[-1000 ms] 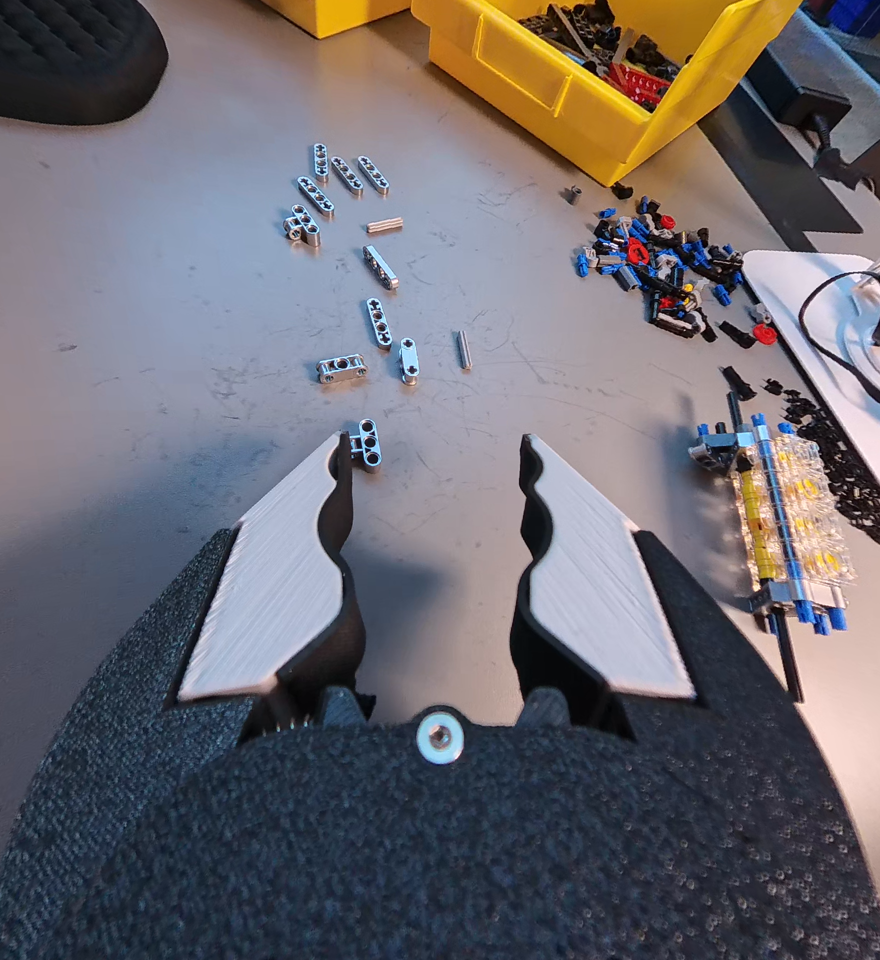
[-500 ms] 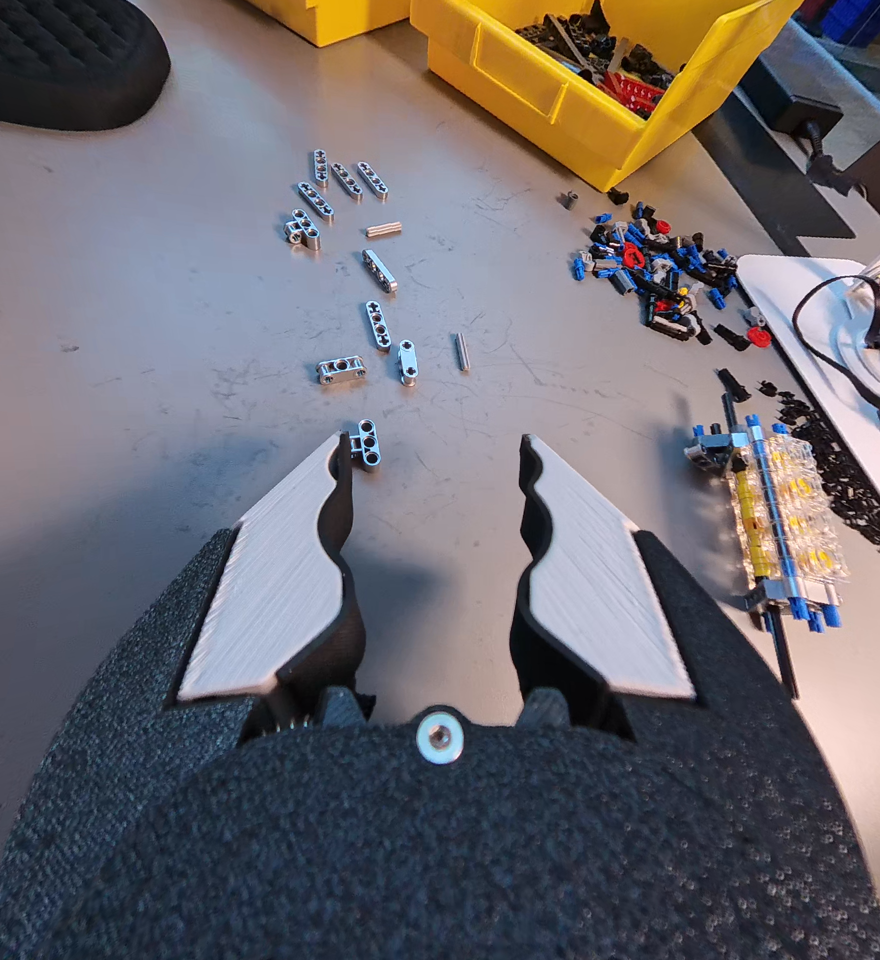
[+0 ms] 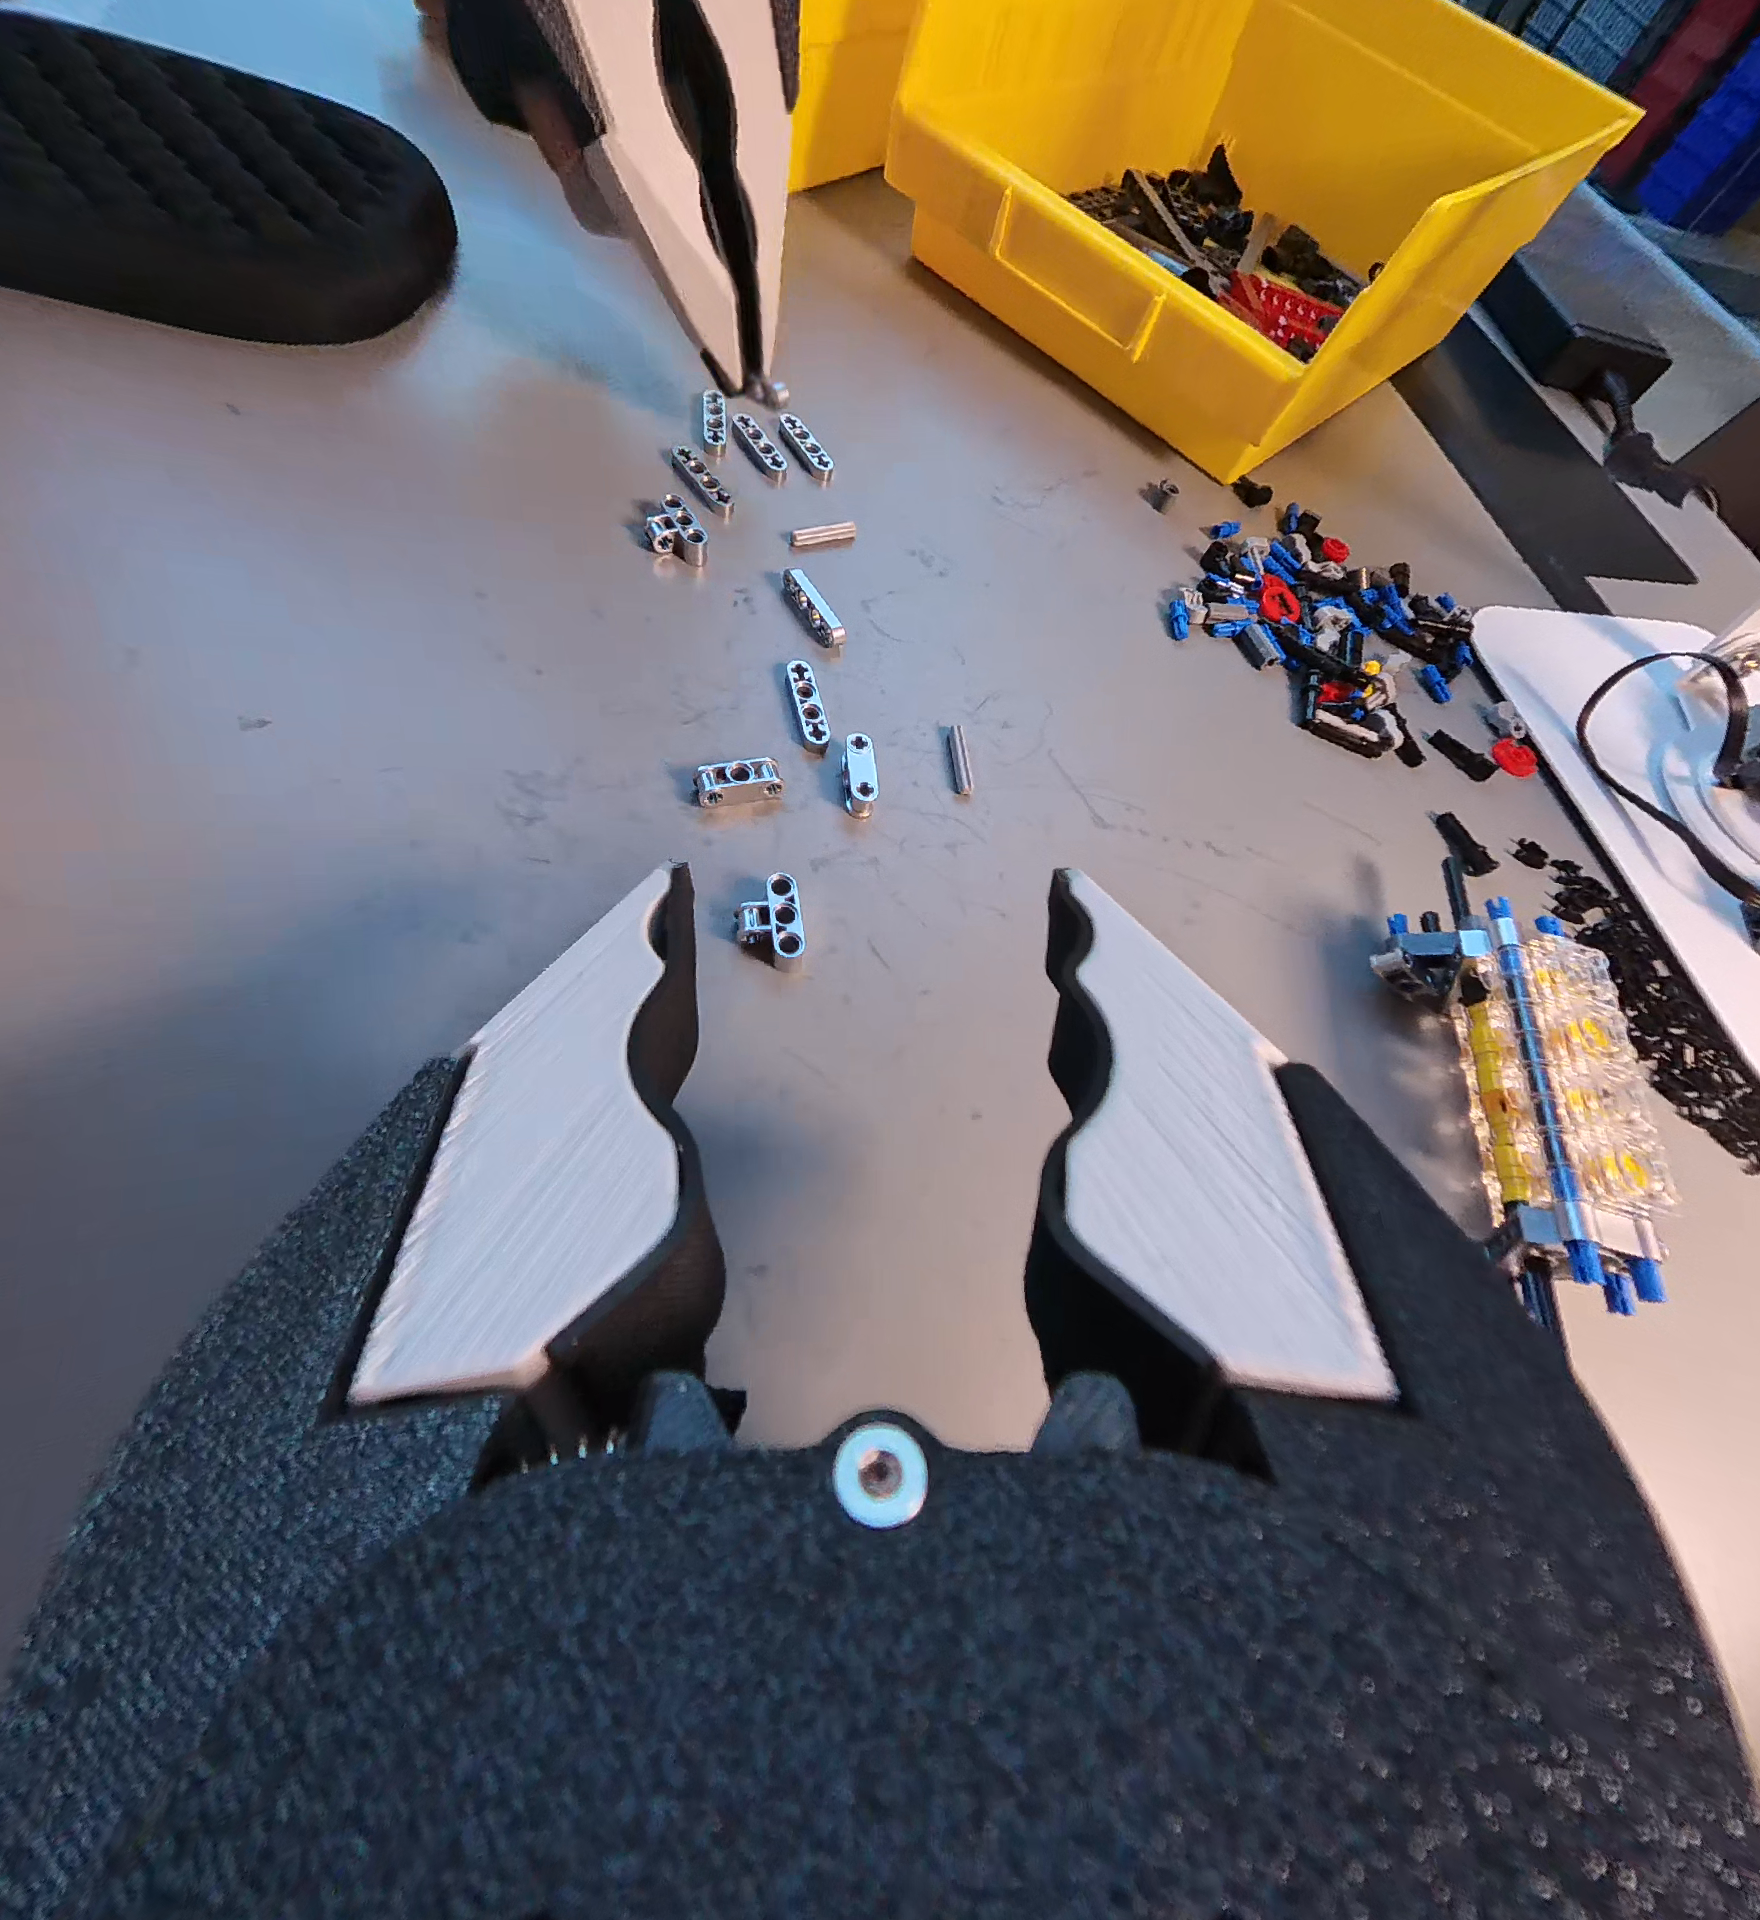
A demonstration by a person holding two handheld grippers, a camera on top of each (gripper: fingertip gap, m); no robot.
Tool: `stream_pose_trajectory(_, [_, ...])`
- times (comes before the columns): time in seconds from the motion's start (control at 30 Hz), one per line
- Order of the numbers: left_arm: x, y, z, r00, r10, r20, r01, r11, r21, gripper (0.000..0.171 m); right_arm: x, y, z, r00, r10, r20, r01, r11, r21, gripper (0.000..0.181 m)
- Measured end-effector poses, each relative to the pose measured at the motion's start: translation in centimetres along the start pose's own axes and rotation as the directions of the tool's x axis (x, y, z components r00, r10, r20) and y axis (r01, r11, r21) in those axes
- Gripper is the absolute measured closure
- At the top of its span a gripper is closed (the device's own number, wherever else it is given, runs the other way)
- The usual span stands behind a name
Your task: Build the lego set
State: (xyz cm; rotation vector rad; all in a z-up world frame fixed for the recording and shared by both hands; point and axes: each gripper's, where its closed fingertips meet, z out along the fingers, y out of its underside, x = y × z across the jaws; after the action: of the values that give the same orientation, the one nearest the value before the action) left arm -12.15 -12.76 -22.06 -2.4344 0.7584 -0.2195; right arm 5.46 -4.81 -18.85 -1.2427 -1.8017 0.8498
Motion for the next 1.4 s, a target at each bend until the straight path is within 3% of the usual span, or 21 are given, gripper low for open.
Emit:
stream_pose_trajectory(0.23, [0.6,-0.7,1.3,1.0,-0.003,0.001,0.003,1.0,0.023,0.167,-0.1,0.6,0.3,1.0,0.005,0.008,-0.005,1.0,-0.022,0.115])
stream_pose_trajectory(0.37, [0.7,-1.9,0.7,0.999,-0.043,0.021,0.04,0.993,0.11,0.162,-0.1,0.5,0.2,1.0,0.004,0.006,-0.004,1.0,-0.017,0.115])
stream_pose_trajectory(0.6, [-0.3,-5.1,-3.8,0.969,-0.205,0.137,0.136,0.91,0.392,0.16,-0.2,0.6,0.3,1.0,0.004,0.014,-0.003,1.0,-0.021,0.115])
stream_pose_trajectory(0.8, [-3.2,-4.0,-9.8,0.875,-0.296,0.382,0.082,0.87,0.487,0.159,-0.6,0.3,0.4,1.0,-0.008,0.022,0.009,1.0,-0.017,0.115])
stream_pose_trajectory(0.93, [-6.6,-1.3,-17.0,0.715,-0.438,0.545,0.06,0.815,0.576,0.159,-0.5,0.2,0.2,1.0,-0.012,0.013,0.012,1.0,-0.015,0.115])
stream_pose_trajectory(1.07, [-9.6,3.2,-23.3,0.534,-0.593,0.602,0.118,0.758,0.642,0.159,-0.7,-0.3,0.1,1.0,-0.023,0.013,0.023,1.0,-0.007,0.115])
stream_pose_trajectory(1.2, [-12.5,7.4,-27.9,0.398,-0.617,0.679,0.167,0.777,0.608,0.157,-1.0,-0.6,0.2,0.999,-0.028,0.019,0.028,1.0,0.001,0.115])
stream_pose_trajectory(1.3, [-15.3,10.2,-29.0,0.396,-0.569,0.721,0.27,0.822,0.501,0.146,-1.1,-0.5,0.3,0.999,-0.027,0.024,0.027,1.0,-0.003,0.115])
stream_pose_trajectory(1.4, [-18.4,13.0,-28.1,0.467,-0.515,0.718,0.395,0.849,0.352,0.145,-1.0,-0.4,0.3,0.999,-0.025,0.021,0.025,1.0,-0.007,0.115])
